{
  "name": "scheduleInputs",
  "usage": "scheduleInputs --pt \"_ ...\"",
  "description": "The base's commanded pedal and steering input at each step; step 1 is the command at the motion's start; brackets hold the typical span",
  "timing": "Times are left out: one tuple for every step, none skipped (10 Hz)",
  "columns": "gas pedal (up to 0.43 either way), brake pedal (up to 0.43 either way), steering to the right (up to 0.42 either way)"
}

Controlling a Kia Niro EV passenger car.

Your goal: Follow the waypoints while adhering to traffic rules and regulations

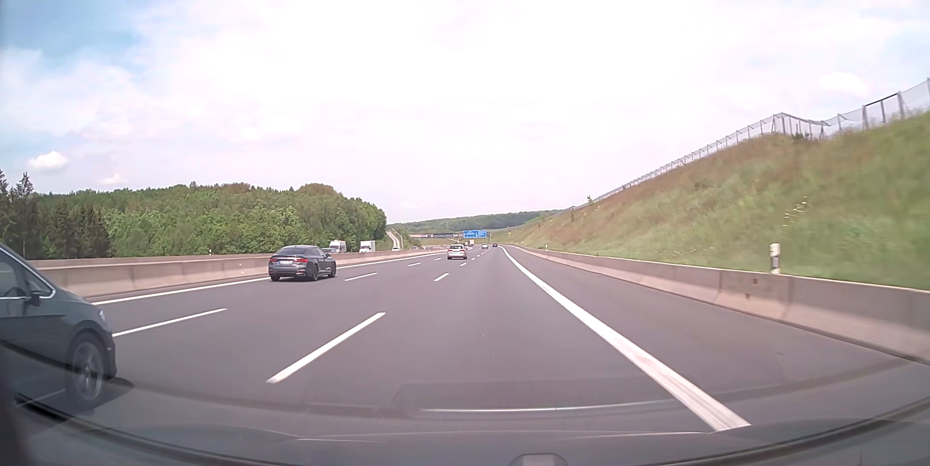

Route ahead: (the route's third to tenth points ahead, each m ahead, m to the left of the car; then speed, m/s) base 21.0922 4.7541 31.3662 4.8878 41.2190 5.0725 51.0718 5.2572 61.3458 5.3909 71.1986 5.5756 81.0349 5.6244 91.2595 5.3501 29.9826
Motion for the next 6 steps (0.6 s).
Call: scheduleInputs --pt "0.189 0.000 0.002" --pt "0.189 0.000 0.001" --pt "0.189 0.000 0.001" --pt "0.189 0.000 0.001" --pt "0.189 0.000 0.001" --pt "0.189 0.000 0.001"
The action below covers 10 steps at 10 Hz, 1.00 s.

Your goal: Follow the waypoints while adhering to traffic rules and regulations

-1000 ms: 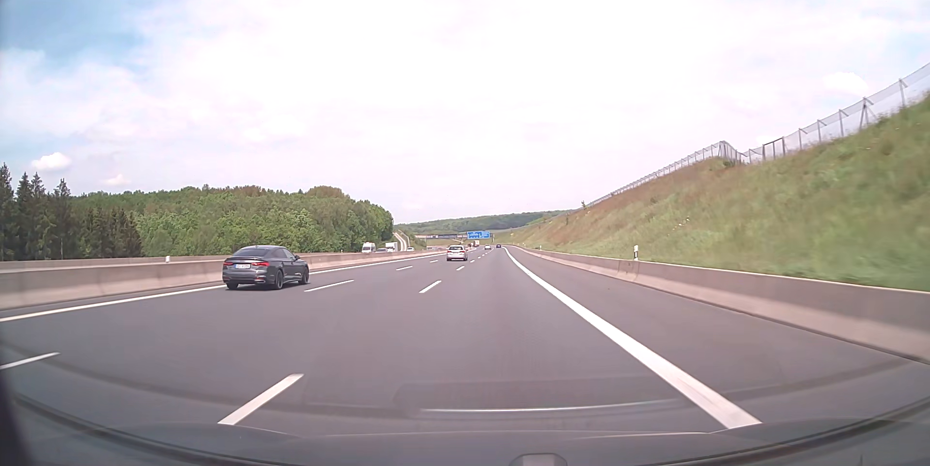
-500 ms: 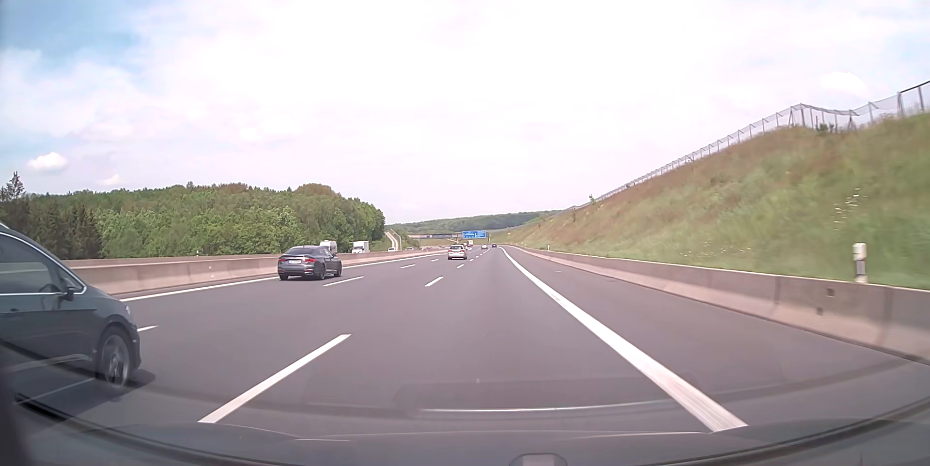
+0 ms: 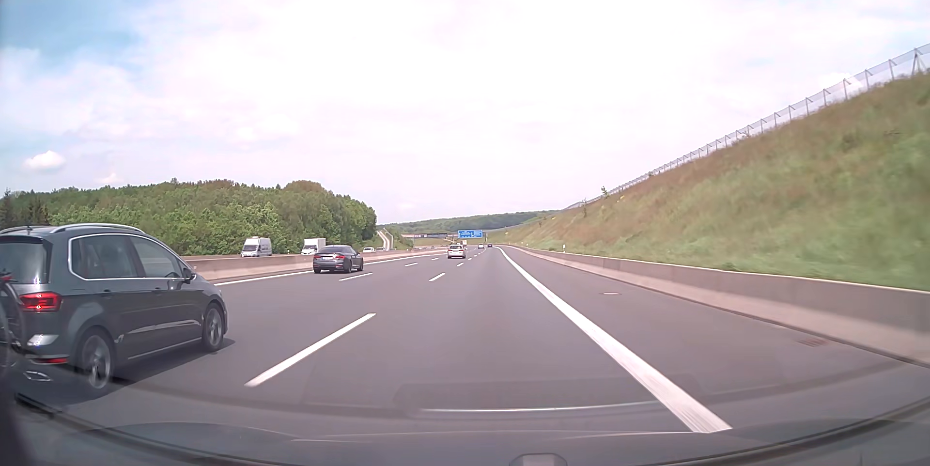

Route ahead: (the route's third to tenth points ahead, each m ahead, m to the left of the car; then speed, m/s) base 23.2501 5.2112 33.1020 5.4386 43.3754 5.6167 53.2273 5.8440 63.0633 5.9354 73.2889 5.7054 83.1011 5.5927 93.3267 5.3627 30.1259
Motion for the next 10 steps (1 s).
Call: scheduleInputs --pt "0.189 0.000 0.000" --pt "0.177 0.000 -0.002" --pt "0.177 0.000 -0.003" --pt "0.177 0.000 -0.003" --pt "0.177 0.000 -0.003" --pt "0.177 0.000 -0.003" --pt "0.177 0.000 -0.003" --pt "0.177 0.000 -0.003" --pt "0.177 0.000 -0.002" --pt "0.177 0.000 -0.001"
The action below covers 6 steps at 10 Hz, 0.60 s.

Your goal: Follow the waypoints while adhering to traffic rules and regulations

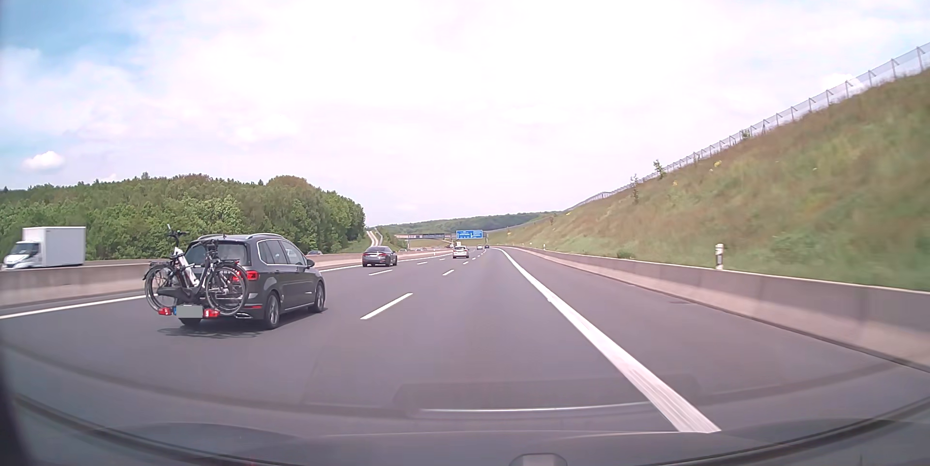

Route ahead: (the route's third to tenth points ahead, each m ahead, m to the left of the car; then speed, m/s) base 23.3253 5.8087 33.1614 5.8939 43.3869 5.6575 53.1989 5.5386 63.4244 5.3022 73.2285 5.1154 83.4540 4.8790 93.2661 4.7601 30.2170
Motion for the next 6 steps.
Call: scheduleInputs --pt "0.177 0.000 -0.001" --pt "0.157 0.000 -0.001" --pt "0.138 0.000 -0.001" --pt "0.138 0.000 -0.001" --pt "0.138 0.000 -0.001" --pt "0.138 0.000 -0.001"
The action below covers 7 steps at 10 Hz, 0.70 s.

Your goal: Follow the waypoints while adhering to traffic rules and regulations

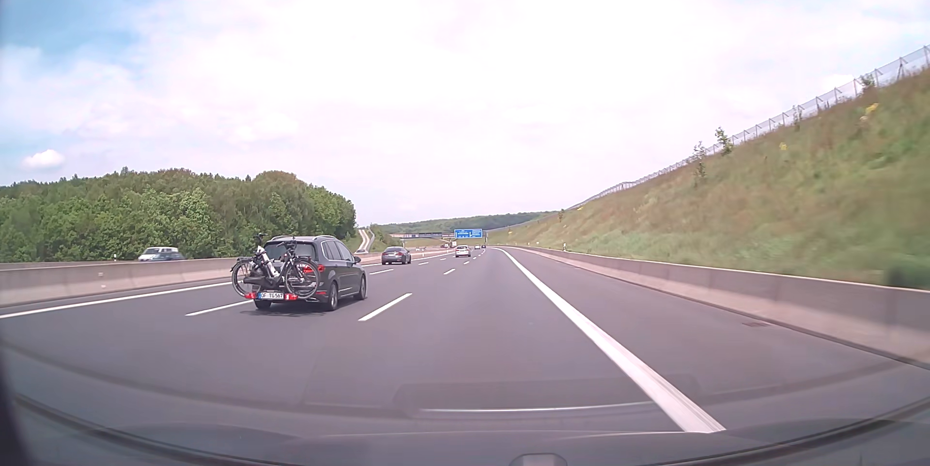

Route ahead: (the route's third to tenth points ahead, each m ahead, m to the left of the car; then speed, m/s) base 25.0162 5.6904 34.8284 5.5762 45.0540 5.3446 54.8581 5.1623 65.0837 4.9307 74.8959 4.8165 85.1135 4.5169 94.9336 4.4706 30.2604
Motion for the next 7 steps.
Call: scheduleInputs --pt "0.138 0.000 -0.001" --pt "0.138 0.000 -0.001" --pt "0.138 0.000 -0.001" --pt "0.138 0.000 0.000" --pt "0.138 0.000 0.000" --pt "0.138 0.000 0.000" --pt "0.138 0.000 0.000"
